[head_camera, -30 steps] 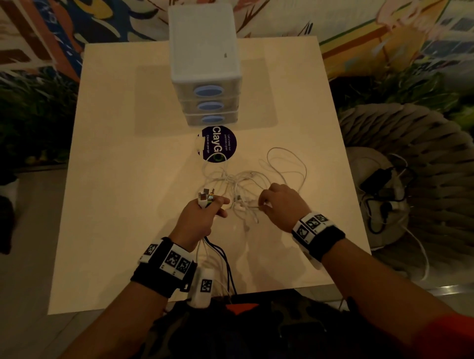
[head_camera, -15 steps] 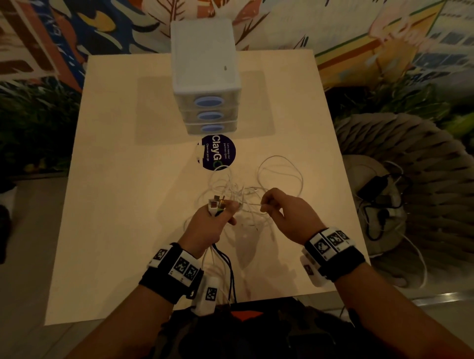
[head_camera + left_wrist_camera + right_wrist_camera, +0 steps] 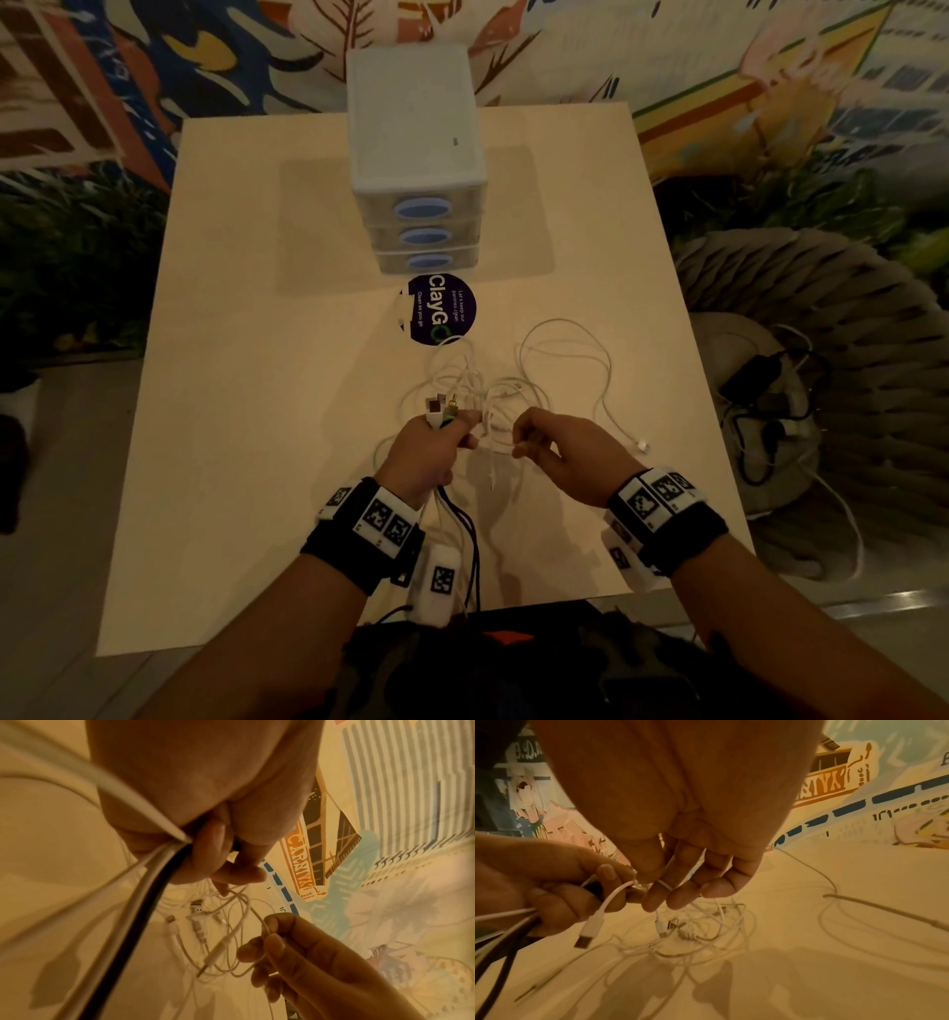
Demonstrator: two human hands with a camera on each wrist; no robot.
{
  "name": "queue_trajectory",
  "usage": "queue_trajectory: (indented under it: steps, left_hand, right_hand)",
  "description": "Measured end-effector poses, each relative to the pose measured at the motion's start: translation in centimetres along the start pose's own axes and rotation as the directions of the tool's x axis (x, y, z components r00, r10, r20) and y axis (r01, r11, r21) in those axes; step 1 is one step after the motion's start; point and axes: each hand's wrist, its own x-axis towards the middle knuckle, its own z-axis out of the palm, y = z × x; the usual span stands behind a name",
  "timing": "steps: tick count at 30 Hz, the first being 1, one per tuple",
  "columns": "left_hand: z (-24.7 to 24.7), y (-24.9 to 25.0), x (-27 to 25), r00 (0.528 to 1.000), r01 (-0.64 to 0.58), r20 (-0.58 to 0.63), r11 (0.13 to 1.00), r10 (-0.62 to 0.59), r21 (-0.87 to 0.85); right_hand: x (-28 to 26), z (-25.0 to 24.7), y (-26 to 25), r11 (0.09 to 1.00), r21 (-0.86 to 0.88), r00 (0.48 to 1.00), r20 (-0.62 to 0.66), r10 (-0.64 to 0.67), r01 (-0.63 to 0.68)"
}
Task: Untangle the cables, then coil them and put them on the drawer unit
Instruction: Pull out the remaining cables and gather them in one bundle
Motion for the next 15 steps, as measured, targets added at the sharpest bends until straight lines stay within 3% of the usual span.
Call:
queue_trajectory:
  steps: [3,6,11,15]
  left_hand:
    - [0.0,0.1,-0.1,0.998,0.066,0.027,0.995,-0.064,-0.076]
    - [-0.1,0.0,-0.1,0.998,0.056,0.025,0.993,-0.054,-0.104]
    - [0.0,0.0,-1.5,0.972,-0.201,-0.101,0.974,0.212,0.107]
    - [-0.2,-0.8,-1.8,0.931,-0.351,-0.065,0.93,0.359,0.109]
  right_hand:
    - [0.4,0.5,0.2,1.0,-0.008,1.0,-0.006,-0.014,0.014]
    - [0.9,0.6,0.1,0.999,-0.036,1.0,0.015,-0.013,0.014]
    - [1.5,0.4,-0.2,0.993,-0.083,0.995,0.043,0.089,-0.085]
    - [2.1,0.1,-1.0,0.993,-0.011,0.992,-0.042,0.115,-0.116]
